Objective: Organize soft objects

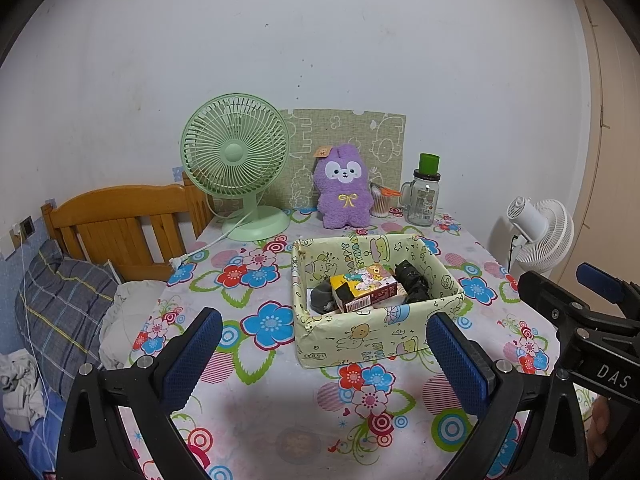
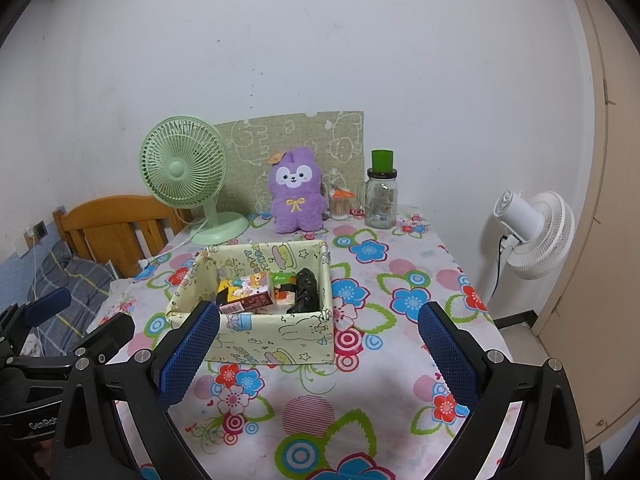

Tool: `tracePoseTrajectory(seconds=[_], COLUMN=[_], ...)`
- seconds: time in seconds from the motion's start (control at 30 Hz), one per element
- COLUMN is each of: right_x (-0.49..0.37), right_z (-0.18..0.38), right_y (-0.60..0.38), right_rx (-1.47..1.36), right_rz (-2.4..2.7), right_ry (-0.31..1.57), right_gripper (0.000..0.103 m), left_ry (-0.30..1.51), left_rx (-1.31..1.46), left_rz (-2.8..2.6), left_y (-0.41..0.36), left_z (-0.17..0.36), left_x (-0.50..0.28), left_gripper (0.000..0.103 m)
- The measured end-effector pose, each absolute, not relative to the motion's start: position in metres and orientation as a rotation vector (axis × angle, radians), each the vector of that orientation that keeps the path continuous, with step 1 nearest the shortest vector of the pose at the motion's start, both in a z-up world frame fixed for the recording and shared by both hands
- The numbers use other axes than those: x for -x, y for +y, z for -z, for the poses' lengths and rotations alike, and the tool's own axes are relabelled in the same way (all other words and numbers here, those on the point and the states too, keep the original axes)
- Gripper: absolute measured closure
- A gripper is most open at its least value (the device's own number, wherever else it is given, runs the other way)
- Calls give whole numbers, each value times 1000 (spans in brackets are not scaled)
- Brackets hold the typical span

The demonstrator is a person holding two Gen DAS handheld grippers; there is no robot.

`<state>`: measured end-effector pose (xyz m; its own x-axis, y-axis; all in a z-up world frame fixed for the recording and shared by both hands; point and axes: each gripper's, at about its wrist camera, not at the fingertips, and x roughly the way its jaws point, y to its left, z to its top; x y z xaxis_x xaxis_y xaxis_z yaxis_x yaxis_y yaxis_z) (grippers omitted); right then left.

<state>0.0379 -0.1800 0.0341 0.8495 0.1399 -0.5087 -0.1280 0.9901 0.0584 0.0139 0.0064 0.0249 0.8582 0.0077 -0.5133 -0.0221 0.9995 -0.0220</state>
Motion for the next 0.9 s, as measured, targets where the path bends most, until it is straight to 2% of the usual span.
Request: tracePoseTrajectory(seconds=[0.9], right_x=[-37], right_z=[-35], right_y=[-180], right_rx=[-26], right_rz=[-141], right_ry=[534], right_gripper=[2], left_ry=[530], left_rx=[25], left_rz=[-15], left_y=[10], left_z=[-31], left_x=[-15], left_gripper=[0])
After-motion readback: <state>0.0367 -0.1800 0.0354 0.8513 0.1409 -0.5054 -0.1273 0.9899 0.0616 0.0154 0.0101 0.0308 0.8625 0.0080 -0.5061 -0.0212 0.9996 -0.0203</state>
